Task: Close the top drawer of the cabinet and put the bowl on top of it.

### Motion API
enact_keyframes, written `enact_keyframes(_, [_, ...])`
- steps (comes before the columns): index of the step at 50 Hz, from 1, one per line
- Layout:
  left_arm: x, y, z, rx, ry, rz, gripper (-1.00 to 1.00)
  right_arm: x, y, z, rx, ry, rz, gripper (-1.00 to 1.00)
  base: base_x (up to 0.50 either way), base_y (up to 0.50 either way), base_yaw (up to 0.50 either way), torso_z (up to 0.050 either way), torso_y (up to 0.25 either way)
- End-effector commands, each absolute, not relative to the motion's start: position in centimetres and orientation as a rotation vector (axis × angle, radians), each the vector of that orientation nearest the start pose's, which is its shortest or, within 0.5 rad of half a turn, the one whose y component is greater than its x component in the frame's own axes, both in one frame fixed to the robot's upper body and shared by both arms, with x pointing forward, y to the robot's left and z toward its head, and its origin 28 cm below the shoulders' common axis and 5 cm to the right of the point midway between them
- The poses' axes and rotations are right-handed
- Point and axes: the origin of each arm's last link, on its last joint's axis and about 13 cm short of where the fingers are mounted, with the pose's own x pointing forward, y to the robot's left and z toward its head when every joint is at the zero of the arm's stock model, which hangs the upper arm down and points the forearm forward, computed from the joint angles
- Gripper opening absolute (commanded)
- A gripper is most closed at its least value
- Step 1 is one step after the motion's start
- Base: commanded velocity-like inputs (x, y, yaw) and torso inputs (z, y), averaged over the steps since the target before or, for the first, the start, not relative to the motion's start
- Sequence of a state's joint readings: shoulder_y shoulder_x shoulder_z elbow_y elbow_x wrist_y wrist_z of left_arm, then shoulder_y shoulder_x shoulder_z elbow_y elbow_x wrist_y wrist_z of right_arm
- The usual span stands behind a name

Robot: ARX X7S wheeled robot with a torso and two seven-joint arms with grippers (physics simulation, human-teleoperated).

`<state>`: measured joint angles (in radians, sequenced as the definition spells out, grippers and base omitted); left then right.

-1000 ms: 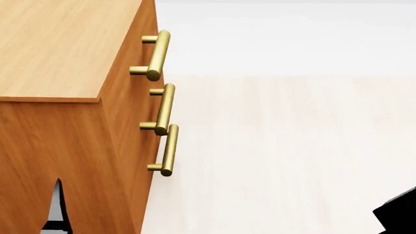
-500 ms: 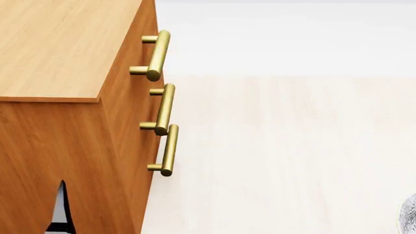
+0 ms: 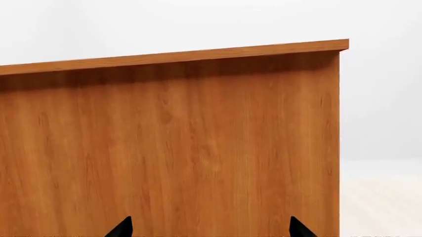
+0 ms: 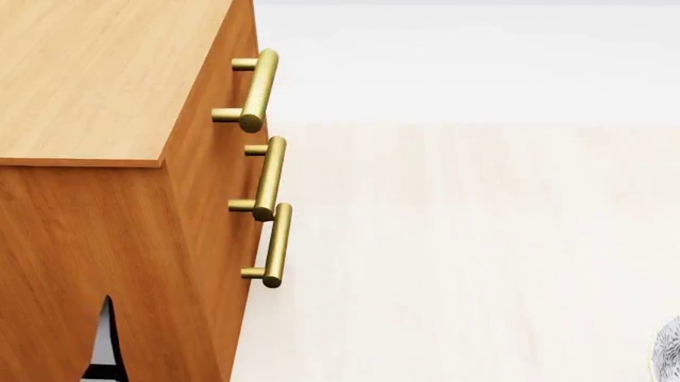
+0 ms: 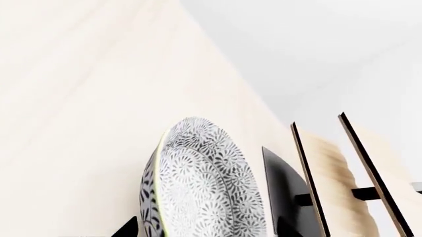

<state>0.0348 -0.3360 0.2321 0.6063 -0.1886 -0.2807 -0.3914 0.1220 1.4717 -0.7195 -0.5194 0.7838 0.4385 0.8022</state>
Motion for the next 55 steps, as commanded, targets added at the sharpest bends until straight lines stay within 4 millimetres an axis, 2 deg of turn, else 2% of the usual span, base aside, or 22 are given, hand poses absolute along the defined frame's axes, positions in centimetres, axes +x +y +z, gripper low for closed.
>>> enact_keyframes(1, [18.4,20.8,10.4,0.075,-0.226,0.031,1.00,14.8,-25.7,11.3,-0.864,0.421,-0.111,1.00,0.00,0.00,0.00,0.000,0.000])
enact_keyframes(30, [18.5,20.7,10.3,0.078,-0.220,0.031,1.00,14.9,-25.9,9.0,-0.832,0.455,-0.096,1.00,0.00,0.00,0.00,0.000,0.000])
enact_keyframes(55, [18.5,20.7,10.1,0.078,-0.218,0.030,1.00,14.7,-26.0,8.2,-0.817,0.468,-0.096,1.00,0.00,0.00,0.00,0.000,0.000])
